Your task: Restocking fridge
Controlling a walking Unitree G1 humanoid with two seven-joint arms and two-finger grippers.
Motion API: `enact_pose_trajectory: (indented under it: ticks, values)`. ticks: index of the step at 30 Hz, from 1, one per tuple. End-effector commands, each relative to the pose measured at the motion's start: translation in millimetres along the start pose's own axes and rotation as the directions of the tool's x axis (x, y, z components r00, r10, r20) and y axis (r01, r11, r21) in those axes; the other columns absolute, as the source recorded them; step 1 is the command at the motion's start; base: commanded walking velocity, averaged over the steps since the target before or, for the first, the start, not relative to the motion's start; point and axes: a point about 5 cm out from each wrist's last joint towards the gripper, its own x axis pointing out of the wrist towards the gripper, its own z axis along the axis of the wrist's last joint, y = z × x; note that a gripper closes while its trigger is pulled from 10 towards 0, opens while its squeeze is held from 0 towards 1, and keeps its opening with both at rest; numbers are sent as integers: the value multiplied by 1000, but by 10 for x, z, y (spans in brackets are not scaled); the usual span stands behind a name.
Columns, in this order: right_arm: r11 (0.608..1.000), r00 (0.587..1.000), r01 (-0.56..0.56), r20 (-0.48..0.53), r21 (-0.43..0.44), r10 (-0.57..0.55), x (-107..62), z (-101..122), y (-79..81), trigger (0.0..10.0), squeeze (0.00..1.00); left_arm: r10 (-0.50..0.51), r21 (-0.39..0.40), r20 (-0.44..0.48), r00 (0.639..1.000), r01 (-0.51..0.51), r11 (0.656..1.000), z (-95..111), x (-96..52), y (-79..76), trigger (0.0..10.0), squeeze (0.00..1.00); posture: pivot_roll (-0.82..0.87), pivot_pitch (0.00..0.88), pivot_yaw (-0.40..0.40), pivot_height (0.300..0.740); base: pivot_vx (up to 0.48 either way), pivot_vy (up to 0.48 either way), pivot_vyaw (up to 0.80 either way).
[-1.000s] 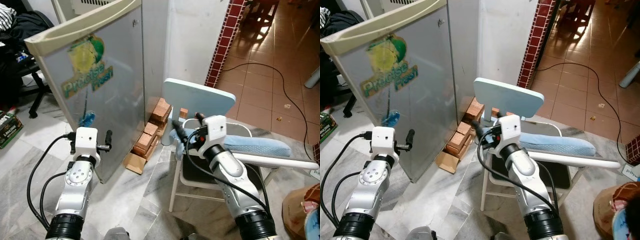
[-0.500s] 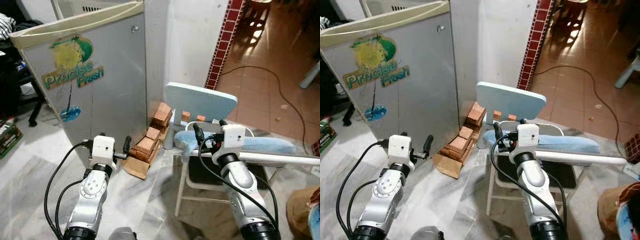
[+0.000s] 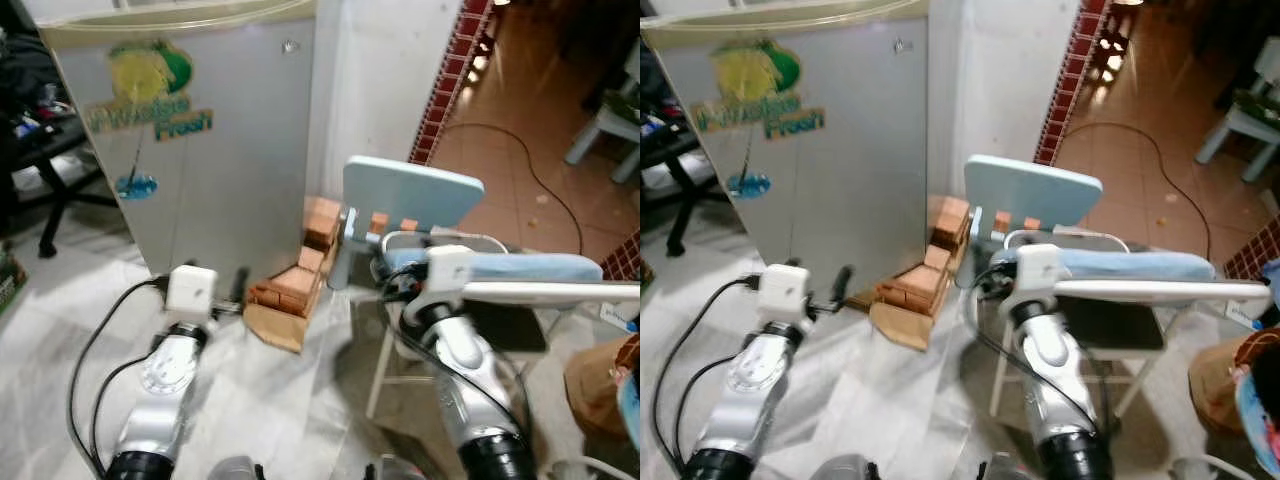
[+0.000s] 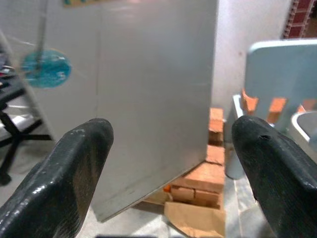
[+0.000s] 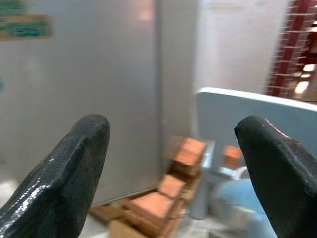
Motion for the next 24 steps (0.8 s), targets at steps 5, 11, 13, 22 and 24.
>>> enact_pose_trajectory:
  ticks: [5, 11, 13, 22, 24]
  values:
    - [999, 999, 25, -27, -32, -26, -39, -43, -133, 10000, 0, -23, -31, 9, 1000, 23, 999, 25, 26, -77, 10000, 0, -9, 0, -16, 740, 0, 476, 0]
    - [997, 997, 62, -40, -34, -63, -48, -62, -190, 10000, 0, -50, -36, 40, 998, 52, 998, 56, 14, -104, 10000, 0, -12, 0, -16, 740, 0, 477, 0]
    - [995, 995, 88, -33, -37, -89, -44, -51, -220, 10000, 0, -58, -29, 50, 997, 60, 998, 68, 11, -105, 10000, 0, -12, 0, -16, 740, 0, 480, 0]
    - [997, 997, 79, -19, -5, -80, -43, -26, -226, 10000, 0, -54, -45, 50, 997, 57, 997, 80, 29, -99, 10000, 0, -16, 0, -15, 740, 0, 480, -54]
    - [998, 997, 68, -21, -1, -68, -42, -27, -207, 10000, 0, -54, -49, 52, 997, 56, 997, 85, 33, -99, 10000, 0, -16, 0, -15, 740, 0, 480, -800]
